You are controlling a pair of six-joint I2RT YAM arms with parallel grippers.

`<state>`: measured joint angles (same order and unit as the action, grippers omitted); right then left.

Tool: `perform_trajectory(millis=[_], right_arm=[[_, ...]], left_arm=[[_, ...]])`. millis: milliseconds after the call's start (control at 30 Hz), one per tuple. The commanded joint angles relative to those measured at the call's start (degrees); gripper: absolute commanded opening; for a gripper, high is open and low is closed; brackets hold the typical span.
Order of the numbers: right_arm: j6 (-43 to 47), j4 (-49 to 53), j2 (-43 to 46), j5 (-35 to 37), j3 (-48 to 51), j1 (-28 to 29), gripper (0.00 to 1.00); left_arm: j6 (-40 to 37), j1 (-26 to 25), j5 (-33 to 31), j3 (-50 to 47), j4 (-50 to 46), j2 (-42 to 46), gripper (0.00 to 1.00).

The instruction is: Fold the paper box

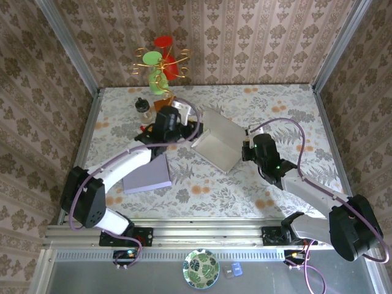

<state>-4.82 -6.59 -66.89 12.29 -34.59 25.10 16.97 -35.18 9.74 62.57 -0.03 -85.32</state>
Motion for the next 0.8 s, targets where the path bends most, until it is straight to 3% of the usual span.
perform_trajectory(millis=[0,133,300,767], right_arm=[[10.6,5.6,-0.1,-8.4,-3.0,-2.3,0.0],[15.8,9.8,-0.9,-19.5,-5.3,-8.5,0.0],[21.2,13.8,-4.3,-28.1,-8.9,-12.5,0.0],[24.4,15.8,-11.1,-32.5,-14.1,-16.0,0.0]], left_arm=[[-6.9,4.6,4.5,5.3,-11.7,-2.2,0.5],[-12.9,7.3,9.7,11.0,-14.4,-6.7,0.53],[-19.7,8.0,16.6,17.1,-15.3,-13.6,0.53],[-21.2,8.6,20.5,25.6,-9.1,-27.6,0.56]])
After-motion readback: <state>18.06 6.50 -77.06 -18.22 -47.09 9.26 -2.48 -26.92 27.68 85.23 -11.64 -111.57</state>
